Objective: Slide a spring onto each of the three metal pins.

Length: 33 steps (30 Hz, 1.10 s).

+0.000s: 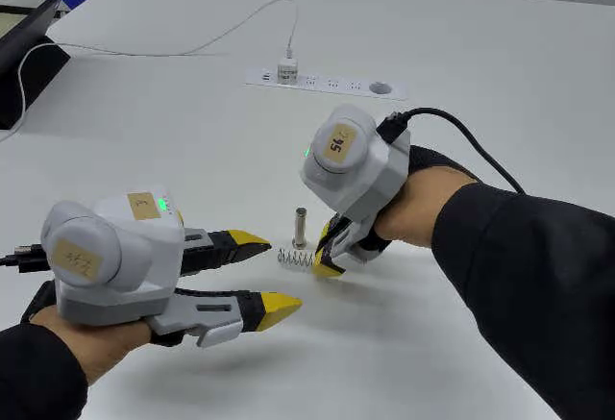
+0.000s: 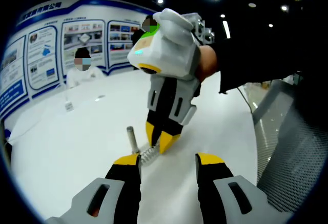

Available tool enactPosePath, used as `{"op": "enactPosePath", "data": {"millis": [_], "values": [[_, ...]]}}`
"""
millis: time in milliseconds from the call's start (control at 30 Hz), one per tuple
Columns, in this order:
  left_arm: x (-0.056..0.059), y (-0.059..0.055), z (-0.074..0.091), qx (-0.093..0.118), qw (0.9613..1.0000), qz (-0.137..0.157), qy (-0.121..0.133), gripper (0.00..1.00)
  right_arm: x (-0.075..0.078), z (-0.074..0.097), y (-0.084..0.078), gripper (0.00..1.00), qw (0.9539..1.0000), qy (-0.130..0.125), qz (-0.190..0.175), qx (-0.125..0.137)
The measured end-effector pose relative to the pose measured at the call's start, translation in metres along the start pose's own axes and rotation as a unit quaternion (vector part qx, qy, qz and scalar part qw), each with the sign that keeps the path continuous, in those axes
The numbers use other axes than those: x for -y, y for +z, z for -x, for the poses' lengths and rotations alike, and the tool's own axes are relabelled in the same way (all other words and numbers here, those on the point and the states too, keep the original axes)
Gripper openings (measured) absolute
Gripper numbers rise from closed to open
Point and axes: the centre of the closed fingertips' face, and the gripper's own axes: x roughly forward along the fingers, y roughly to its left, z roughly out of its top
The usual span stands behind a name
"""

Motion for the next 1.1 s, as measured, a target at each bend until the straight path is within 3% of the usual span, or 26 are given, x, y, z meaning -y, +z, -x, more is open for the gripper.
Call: {"op": "enactPosePath", "data": {"millis": [733,1100], "values": [[0.008,0.004,-0.006,-0.001,0.9997,-0.016,-0.015,0.39,-0.037,0.038,0.007,0.11,0.9960,0.029,0.084,-0.002],[0.018,0.005,-0.008,-0.001,0.9987,-0.040,-0.033,0.24,-0.045,0.043,0.005,0.11,0.9928,0.039,0.112,-0.015]]}}
